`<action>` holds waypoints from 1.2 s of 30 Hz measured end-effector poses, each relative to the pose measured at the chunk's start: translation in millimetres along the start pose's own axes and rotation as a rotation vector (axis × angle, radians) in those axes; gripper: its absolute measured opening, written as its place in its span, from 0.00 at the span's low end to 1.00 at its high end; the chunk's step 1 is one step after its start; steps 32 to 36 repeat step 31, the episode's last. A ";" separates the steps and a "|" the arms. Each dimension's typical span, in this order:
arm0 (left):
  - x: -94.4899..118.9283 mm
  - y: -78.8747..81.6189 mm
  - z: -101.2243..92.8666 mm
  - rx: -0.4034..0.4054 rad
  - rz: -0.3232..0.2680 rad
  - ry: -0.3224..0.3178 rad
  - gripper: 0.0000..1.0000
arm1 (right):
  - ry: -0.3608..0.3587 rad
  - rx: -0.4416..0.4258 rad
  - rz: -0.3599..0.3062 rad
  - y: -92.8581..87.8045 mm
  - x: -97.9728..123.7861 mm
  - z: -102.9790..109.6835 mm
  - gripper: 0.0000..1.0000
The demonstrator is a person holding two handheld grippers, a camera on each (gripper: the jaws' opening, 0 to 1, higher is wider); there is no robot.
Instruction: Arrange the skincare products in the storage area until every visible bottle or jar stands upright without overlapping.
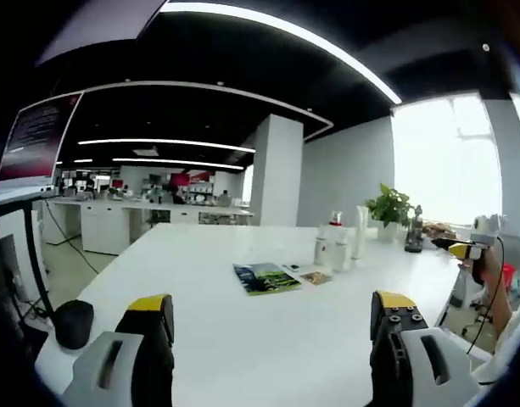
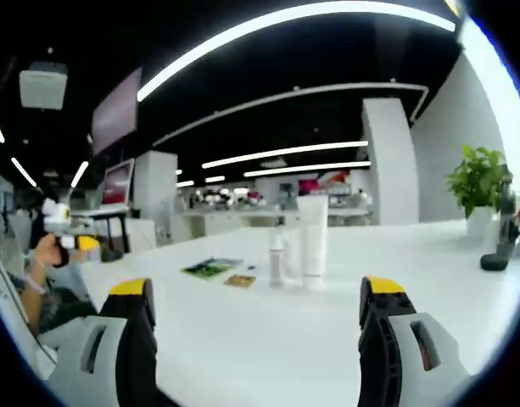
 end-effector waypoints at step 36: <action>-7.1 -11.6 0.8 0.021 0.020 0.051 1.00 | -0.002 0.074 0.067 -15.6 0.6 7.1 1.00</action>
Point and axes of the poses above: the point that each gripper's makers call its tool centre point, and the gripper's own axes: x roughly backward along the fingers, z roughly to its left, y roughly out of its top, the point moved 1 cm from there along x, roughly backward along the fingers, and after that the axes turned 11 degrees about -y, right-handed, at the moved point
